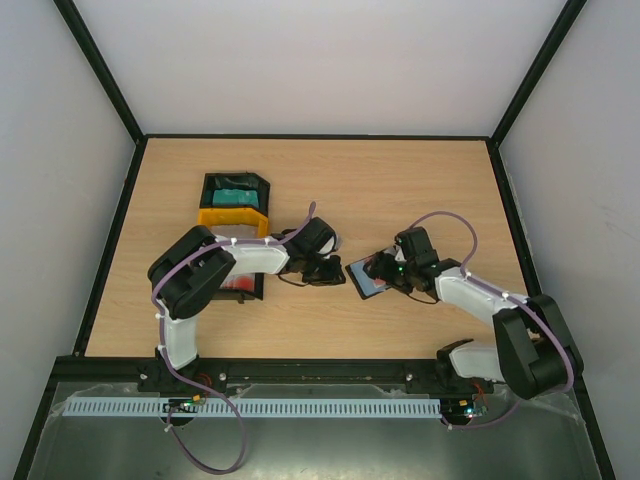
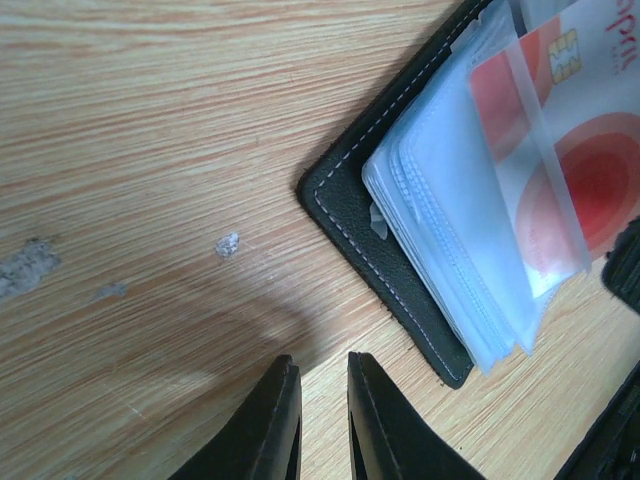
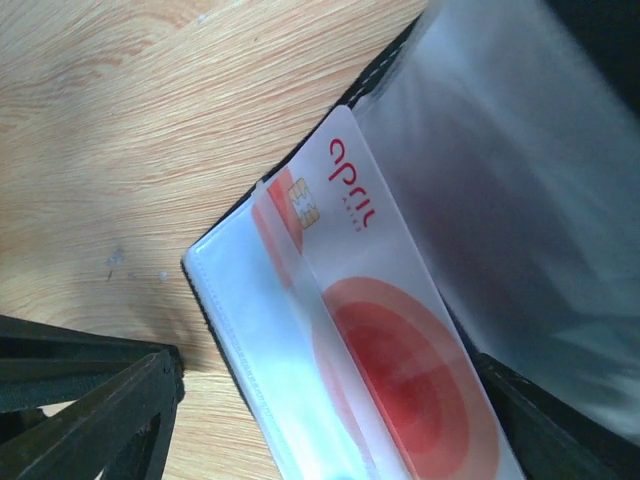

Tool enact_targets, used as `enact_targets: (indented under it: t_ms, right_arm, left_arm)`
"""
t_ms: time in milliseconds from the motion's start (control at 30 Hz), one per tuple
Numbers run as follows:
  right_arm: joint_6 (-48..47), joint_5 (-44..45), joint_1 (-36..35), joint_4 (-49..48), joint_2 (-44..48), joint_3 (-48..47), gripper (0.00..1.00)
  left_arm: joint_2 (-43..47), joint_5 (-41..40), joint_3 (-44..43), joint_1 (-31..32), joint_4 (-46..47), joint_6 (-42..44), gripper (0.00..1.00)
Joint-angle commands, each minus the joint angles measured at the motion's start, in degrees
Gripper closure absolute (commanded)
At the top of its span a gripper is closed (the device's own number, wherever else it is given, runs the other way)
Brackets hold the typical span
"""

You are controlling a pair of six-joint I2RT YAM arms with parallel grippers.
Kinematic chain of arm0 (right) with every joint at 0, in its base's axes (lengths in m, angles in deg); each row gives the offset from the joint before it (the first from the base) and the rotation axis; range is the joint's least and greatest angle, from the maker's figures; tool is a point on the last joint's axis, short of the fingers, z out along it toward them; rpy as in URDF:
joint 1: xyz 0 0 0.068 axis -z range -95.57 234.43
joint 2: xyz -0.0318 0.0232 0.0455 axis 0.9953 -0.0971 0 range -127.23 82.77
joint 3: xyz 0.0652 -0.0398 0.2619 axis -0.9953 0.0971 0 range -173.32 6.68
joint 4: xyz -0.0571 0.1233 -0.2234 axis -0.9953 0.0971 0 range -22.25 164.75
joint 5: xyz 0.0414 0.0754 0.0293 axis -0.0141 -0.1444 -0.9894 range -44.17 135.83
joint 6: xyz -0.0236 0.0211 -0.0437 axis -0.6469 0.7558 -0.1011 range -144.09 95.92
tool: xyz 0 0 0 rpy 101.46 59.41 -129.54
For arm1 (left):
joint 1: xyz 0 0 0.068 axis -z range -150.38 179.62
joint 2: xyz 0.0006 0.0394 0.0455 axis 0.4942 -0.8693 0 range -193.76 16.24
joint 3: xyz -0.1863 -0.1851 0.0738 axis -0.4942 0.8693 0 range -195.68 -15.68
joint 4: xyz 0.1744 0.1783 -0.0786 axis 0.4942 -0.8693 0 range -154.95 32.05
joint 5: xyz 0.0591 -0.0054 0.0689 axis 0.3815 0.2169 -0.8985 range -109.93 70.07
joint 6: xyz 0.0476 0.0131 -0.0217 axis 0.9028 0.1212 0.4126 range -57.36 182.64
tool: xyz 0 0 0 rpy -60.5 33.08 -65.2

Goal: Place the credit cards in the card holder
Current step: Insert the credit card into the card holder.

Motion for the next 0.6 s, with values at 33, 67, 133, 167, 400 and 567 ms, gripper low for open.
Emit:
enact_targets:
  t_ms: [33,67,133,167,400,567]
  right_arm:
    - [1.6,6.8,-0.1,4.2,3.6,-0.9,0.23]
    - [1.4,7.4,-0.1,4.2,3.7,-0.8,0.22]
    - [1.1,8.6,-0.1,4.2,3.5,-0.9,0.22]
    - [0.9,9.1,-0.1,4.3,3.4,-0.9,0.21]
    - [-0.8,13.3,-0.1,6.6,3.9,-1.4,0.21]
    - [-3.7,15.6,-0.1,7.6,4.4,-3.0,0.35]
  left_arm:
    - [-0.2,1.0,1.3,0.3,-0.3,0.0,0.83]
    - [-0.1,1.0,1.3,0.3,-0.2,0.0,0.83]
    - [0.0,1.1,1.4,0.4,-0.1,0.0,0.83]
    - [0.0,1.0,1.6,0.4,-0.1,0.0,0.83]
    - [0.2,1.1,1.7,0.4,0.2,-0.3,0.82]
    - [0.2,1.7,1.4,0.4,0.8,-0.9,0.82]
